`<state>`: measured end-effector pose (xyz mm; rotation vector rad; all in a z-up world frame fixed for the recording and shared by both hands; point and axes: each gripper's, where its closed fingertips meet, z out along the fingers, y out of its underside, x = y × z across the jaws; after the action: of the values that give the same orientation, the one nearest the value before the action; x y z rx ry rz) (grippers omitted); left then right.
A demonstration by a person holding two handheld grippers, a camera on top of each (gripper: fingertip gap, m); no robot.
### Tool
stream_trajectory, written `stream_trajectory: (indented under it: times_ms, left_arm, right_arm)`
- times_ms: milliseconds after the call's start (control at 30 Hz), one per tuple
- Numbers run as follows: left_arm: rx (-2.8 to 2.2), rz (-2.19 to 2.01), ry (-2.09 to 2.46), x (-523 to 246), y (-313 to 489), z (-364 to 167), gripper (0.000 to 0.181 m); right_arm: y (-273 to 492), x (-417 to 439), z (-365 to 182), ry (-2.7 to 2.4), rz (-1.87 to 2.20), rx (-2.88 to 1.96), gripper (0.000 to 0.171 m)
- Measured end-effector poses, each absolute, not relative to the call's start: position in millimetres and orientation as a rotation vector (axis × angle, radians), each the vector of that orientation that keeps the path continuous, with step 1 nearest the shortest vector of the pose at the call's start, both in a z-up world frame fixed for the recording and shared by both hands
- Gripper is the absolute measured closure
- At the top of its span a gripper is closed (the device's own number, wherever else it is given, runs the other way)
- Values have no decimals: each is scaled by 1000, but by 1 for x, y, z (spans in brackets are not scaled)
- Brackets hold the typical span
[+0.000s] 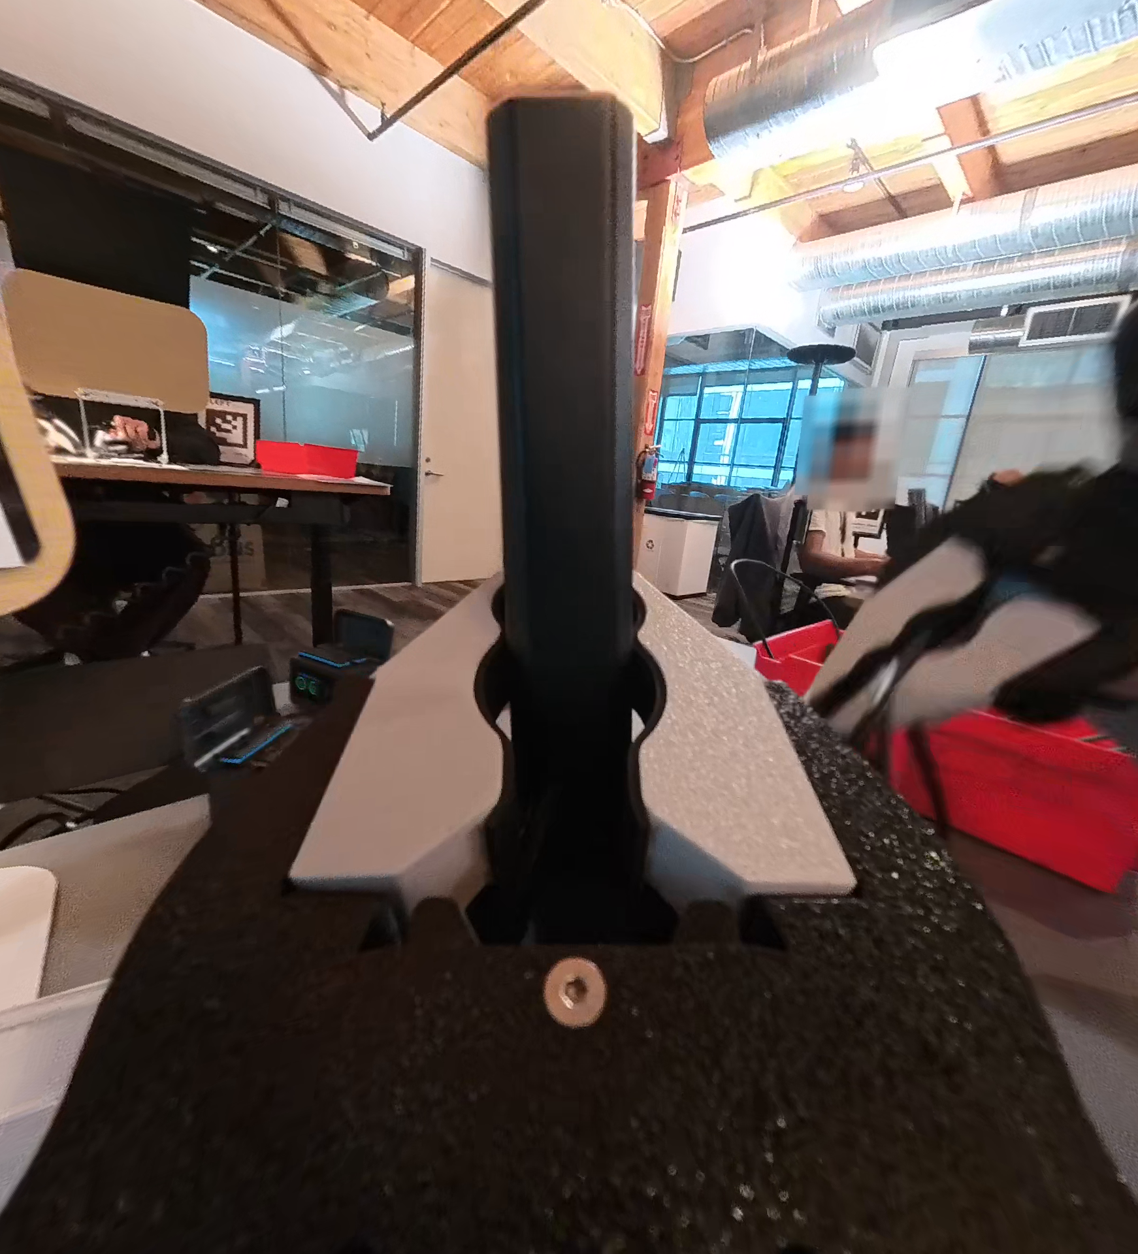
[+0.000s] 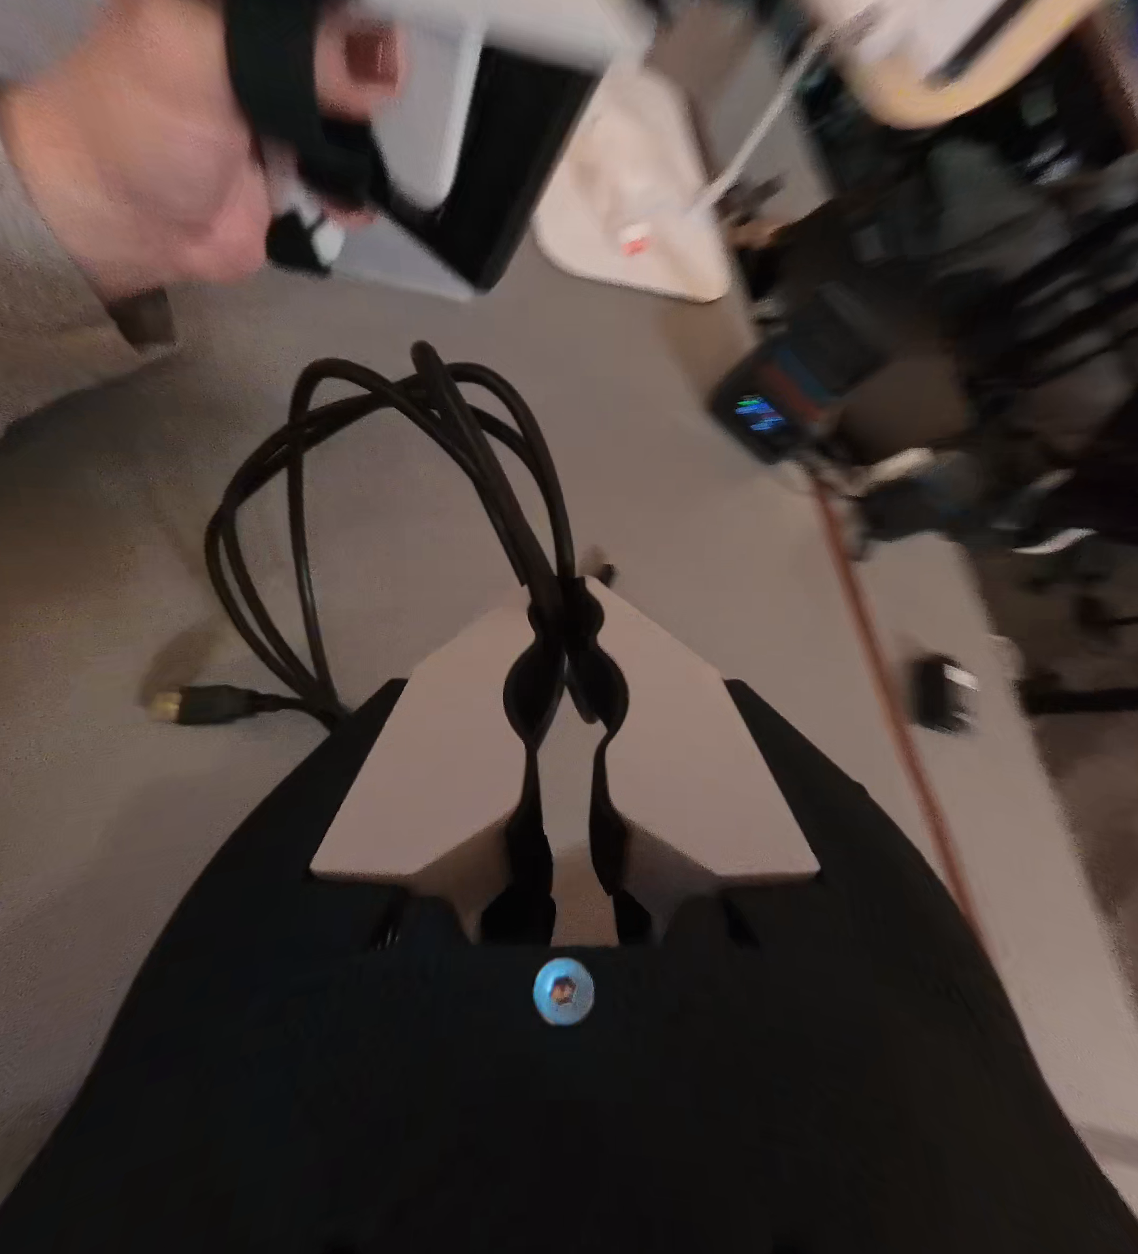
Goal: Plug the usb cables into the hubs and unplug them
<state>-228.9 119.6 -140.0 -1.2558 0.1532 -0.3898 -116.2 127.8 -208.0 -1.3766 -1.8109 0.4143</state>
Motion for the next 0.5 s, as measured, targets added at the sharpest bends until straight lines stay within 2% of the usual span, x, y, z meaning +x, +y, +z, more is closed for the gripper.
stream_trajectory:
  times_ms: [33,267,400,500]
  left_arm:
    - [-1264,-402,157,-225,123,-143,155]
    - [-1342,-478,163,-208,143,-171,155]
    - [-1379,-495,150,-208,150,-183,155]
    - [-1389,-520,131,-211,153,-189,155]
  right_arm:
    - [131,-97,-180,-1750,379,-1352,171]
    - [174,40,-15,-1438,-3,-1284,170]
    - [201,107,31,-1355,-248,-1272,170]
    - [214,147,33,-1376,-460,-1216,170]
